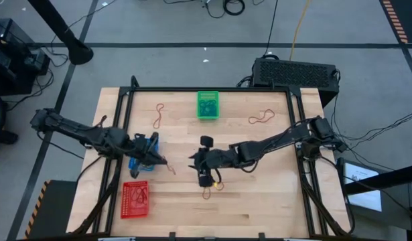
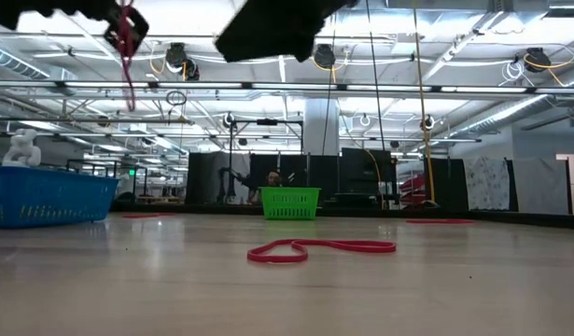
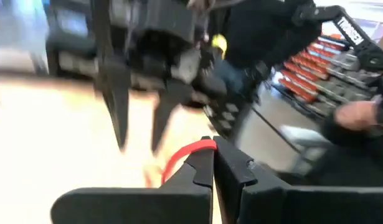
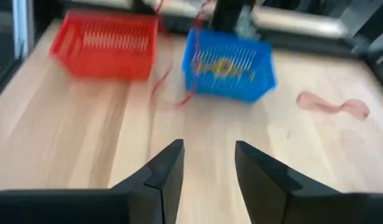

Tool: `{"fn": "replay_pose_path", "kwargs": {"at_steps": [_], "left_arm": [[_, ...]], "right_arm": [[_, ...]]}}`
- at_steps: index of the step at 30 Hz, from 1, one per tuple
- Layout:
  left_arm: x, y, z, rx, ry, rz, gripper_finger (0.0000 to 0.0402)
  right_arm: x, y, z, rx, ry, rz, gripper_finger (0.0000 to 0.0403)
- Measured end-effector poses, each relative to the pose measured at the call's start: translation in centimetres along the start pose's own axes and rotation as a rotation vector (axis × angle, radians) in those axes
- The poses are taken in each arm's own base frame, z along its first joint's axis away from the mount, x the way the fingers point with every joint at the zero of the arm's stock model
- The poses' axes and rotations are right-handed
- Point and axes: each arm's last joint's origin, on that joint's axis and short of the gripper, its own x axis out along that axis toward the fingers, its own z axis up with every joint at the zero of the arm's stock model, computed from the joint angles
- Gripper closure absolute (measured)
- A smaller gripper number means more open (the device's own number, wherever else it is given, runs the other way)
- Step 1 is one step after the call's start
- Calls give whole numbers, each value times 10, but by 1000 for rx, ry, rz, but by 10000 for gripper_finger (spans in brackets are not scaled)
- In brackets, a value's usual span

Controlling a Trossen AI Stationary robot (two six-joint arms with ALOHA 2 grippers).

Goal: Sort rubber bands into baskets
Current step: Put the red rubber band into the red bin

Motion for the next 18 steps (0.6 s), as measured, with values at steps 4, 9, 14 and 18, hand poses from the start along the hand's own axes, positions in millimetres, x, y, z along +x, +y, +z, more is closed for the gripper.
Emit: {"fn": "replay_pose_path", "kwargs": {"at_steps": [4, 9, 14, 18], "left_arm": [[-4, -14, 12, -294, 182, 1, 401], [-14, -35, 27, -621, 375, -42, 401], [-21, -53, 34, -818, 474, -77, 401], [-23, -59, 19, -912, 578, 57, 401]], "right_arm": [[-8, 11, -9, -32, 94, 21, 264], [-12, 24, -16, -74, 153, 44, 264], [-14, 28, -18, -89, 166, 53, 264], [-16, 30, -23, -115, 219, 53, 264]]}}
